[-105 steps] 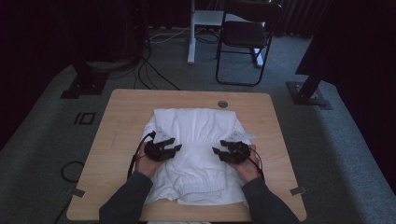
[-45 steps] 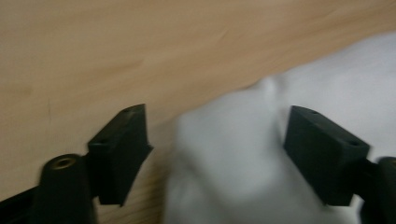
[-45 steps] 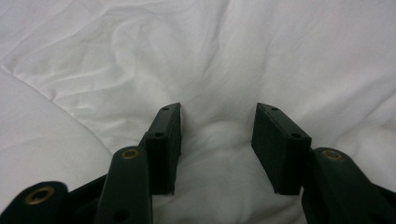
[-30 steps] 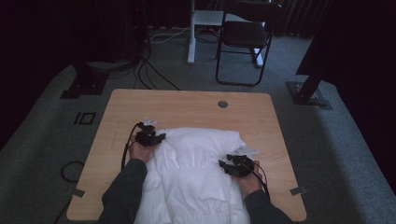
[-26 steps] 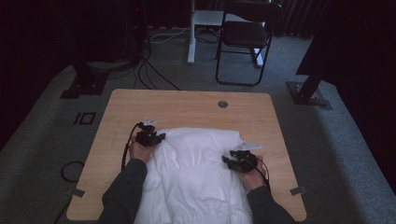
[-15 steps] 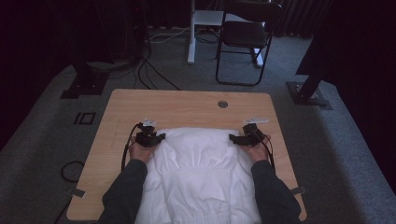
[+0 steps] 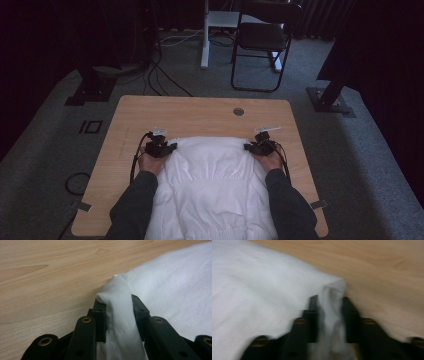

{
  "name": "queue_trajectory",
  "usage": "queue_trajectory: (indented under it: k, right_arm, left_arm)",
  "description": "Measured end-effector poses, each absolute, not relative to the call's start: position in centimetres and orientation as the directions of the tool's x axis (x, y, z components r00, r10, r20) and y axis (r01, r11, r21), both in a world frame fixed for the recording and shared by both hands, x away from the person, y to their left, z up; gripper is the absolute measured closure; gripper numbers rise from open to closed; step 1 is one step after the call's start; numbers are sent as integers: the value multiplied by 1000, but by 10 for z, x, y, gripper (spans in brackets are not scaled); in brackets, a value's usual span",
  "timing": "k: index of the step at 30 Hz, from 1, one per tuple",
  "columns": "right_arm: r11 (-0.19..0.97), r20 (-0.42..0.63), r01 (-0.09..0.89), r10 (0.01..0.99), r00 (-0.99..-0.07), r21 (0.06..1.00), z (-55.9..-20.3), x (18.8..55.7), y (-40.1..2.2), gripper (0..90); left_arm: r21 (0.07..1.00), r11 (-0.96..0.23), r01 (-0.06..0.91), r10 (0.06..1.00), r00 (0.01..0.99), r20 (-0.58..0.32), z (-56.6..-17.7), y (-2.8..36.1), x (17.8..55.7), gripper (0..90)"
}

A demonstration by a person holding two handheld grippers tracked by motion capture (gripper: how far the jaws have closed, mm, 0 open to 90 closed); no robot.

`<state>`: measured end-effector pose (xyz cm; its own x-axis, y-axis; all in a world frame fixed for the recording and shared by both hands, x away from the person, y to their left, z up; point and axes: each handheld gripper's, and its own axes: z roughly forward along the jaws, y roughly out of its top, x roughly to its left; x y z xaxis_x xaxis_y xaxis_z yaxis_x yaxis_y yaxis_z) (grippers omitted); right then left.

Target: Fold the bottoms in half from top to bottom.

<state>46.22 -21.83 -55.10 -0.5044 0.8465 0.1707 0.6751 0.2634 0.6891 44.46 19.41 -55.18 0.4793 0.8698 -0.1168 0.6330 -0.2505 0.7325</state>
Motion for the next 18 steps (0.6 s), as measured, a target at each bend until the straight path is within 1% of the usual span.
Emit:
queue_trajectory:
  k: [1, 2, 3, 5, 7, 8, 9, 10, 11, 12, 13, 14, 15, 16, 17, 18]
  right_arm:
    - [263, 171, 675, 846, -504, 689, -551, 462, -218, 758]
    - [271, 177, 686, 843, -508, 675, -549, 462, -218, 820]
    - [271, 177, 686, 843, -508, 675, -549, 462, -218, 820]
    - [297, 145, 673, 843, -517, 677, -546, 460, -216, 832]
    - [293, 137, 663, 845, -517, 689, -541, 458, -217, 834]
    - [282, 134, 642, 844, -520, 713, -530, 457, -220, 837]
    - [282, 134, 642, 844, -520, 713, -530, 457, -220, 837]
    - [286, 115, 615, 841, -528, 735, -517, 455, -221, 837]
    - [286, 115, 615, 841, -528, 735, -517, 455, -221, 837]
    - [295, 85, 587, 842, -532, 754, -505, 455, -222, 837]
    - [295, 85, 587, 842, -532, 754, -505, 455, -222, 837]
    - [286, 63, 555, 848, -526, 781, -490, 455, -225, 838]
    - [286, 63, 555, 848, -526, 781, -490, 455, -225, 838]
    - [235, 48, 484, 863, -503, 843, -473, 453, -232, 838]
    - [235, 48, 484, 863, -503, 843, -473, 453, -232, 838]
    - [161, 71, 417, 871, -487, 894, -458, 448, -239, 838]
  left_arm:
    - [733, -250, 633, 870, 479, -117, -552, 194, 445, 727]
    - [733, -251, 633, 869, 481, -118, -552, 194, 444, 747]
    - [732, -249, 634, 870, 479, -118, -552, 193, 444, 747]
    - [726, -253, 640, 874, 473, -112, -550, 191, 444, 769]
    - [718, -250, 650, 878, 465, -115, -546, 191, 445, 781]
    - [724, -258, 640, 875, 473, -106, -537, 191, 445, 786]
    - [724, -258, 640, 875, 473, -106, -537, 191, 445, 787]
    - [740, -236, 630, 872, 473, -124, -528, 194, 445, 788]
    - [752, -214, 623, 870, 473, -144, -522, 196, 445, 788]
    - [768, -189, 612, 863, 476, -167, -513, 198, 446, 788]
    - [784, -167, 598, 858, 480, -182, -504, 200, 447, 788]
    - [819, -133, 558, 849, 491, -196, -484, 203, 448, 788]
    - [819, -133, 558, 849, 491, -196, -484, 203, 448, 788]
    - [836, -114, 536, 844, 496, -203, -474, 204, 448, 788]
    - [852, -93, 515, 839, 501, -211, -464, 204, 448, 788]
    - [874, -71, 481, 828, 517, -217, -449, 205, 448, 788]
